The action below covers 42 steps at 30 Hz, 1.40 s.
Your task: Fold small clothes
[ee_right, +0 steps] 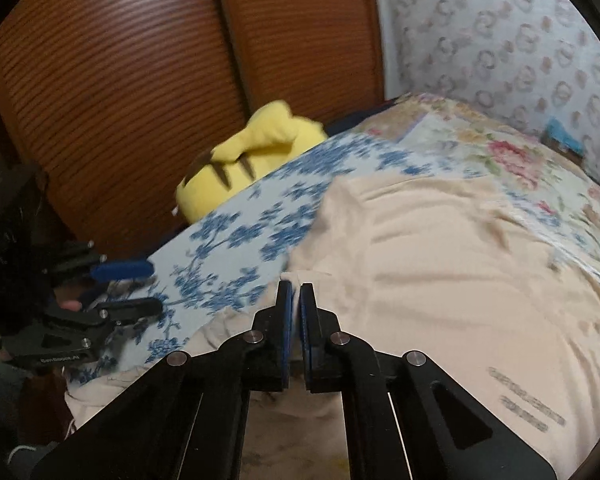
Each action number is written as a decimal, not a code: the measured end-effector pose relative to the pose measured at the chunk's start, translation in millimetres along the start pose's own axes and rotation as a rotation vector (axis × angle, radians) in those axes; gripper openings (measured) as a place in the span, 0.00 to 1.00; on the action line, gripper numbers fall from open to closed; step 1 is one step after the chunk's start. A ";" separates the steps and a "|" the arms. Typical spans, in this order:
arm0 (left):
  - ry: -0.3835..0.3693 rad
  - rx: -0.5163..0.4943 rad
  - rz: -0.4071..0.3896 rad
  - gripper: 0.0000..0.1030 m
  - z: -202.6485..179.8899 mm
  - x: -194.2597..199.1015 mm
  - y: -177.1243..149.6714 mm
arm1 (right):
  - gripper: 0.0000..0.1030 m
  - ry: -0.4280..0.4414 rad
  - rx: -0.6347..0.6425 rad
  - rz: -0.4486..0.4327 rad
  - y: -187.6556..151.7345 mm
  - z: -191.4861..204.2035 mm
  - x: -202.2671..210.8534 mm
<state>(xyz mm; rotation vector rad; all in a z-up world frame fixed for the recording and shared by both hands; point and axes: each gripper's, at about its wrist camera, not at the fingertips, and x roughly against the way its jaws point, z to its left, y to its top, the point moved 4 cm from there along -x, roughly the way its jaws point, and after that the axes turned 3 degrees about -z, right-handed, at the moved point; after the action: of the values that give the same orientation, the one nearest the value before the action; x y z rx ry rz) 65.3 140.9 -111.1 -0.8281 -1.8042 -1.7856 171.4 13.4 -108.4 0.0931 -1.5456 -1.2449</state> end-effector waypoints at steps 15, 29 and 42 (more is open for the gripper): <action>-0.065 -0.034 -0.012 0.34 -30.7 -0.8 19.2 | 0.20 -0.228 -0.131 -0.024 -23.5 -80.5 47.5; -0.102 -0.024 0.037 0.34 -41.5 -27.0 25.6 | 0.24 -0.200 -0.024 0.116 -25.9 -50.4 -16.4; -0.136 -0.008 0.044 0.34 -44.2 -33.4 28.7 | 0.24 -0.299 -0.104 0.079 -58.8 -92.7 53.3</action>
<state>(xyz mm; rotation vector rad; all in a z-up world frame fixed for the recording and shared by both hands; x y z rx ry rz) 105.3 93.0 -111.9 -1.0068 -1.8489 -1.7476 189.1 -105.5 -129.0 -0.2288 -1.7172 -1.3173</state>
